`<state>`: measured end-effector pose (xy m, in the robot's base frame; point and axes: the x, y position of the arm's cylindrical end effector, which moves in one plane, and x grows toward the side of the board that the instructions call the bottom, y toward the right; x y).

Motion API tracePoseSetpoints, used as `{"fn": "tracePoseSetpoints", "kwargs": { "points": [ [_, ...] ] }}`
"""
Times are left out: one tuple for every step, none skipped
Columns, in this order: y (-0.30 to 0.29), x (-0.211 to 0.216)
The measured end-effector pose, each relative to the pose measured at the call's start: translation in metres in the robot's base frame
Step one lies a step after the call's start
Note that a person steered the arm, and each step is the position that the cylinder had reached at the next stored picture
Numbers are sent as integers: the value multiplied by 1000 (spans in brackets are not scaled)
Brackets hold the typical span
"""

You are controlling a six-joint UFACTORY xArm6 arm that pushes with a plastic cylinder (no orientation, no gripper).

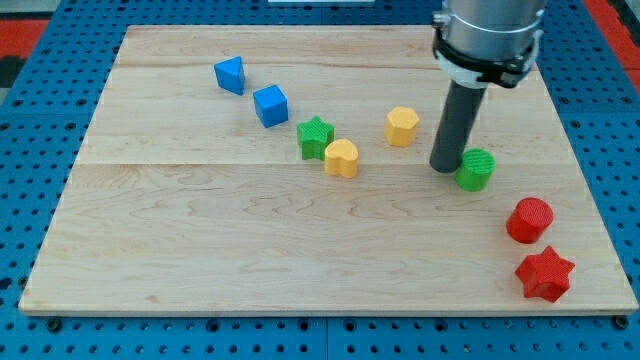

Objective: Push the yellow hexagon above the green circle

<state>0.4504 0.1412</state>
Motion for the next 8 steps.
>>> {"fn": "tracePoseSetpoints", "kwargs": {
  "points": [
    [14,0],
    [49,2],
    [-75,-1],
    [-112,-17],
    [-87,-42],
    [-76,-48],
    [-80,-80],
    [-39,-70]
  ]
}}
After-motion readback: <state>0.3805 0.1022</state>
